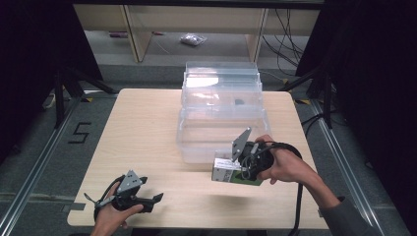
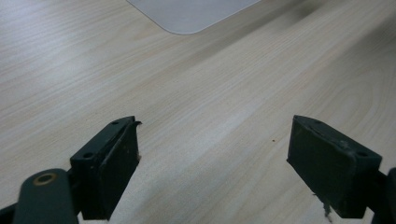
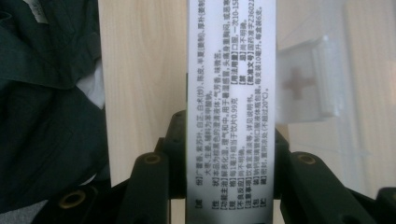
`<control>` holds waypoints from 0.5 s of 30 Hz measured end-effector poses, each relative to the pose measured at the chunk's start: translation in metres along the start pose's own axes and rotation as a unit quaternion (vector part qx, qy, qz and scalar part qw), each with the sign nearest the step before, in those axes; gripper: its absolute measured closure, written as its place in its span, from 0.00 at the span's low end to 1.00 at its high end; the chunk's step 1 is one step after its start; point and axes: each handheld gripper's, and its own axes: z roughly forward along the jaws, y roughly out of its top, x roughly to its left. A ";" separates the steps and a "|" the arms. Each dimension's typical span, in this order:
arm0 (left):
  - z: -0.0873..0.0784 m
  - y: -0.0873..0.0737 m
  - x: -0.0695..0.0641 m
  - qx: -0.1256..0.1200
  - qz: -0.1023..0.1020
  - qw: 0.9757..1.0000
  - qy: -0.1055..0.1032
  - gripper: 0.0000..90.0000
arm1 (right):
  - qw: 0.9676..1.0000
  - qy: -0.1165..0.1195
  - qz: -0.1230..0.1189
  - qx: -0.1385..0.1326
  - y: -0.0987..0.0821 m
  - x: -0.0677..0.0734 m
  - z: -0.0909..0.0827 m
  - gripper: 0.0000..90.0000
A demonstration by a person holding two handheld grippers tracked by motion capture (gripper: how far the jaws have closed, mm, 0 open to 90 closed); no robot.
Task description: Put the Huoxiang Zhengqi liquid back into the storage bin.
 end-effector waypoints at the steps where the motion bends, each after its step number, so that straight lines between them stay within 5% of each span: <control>1: 0.000 0.000 0.000 0.000 0.000 1.000 0.000 0.18 | 1.000 -0.004 0.021 0.004 0.000 0.001 -0.004 0.72; 7: 0.000 0.000 0.000 0.000 0.000 1.000 0.000 0.18 | 1.000 -0.010 0.006 -0.007 0.001 -0.009 -0.017 0.72; 9: 0.000 0.000 0.000 0.000 0.000 1.000 0.000 0.18 | 1.000 -0.013 0.022 -0.002 0.003 -0.010 -0.025 0.72; 11: 0.000 0.000 0.000 0.000 0.000 1.000 0.000 0.18 | 1.000 -0.012 0.005 -0.005 0.004 -0.015 -0.029 0.72; 15: 0.000 0.000 0.000 0.000 0.000 1.000 0.000 0.18 | 1.000 -0.017 0.021 0.000 0.005 -0.019 -0.038 0.72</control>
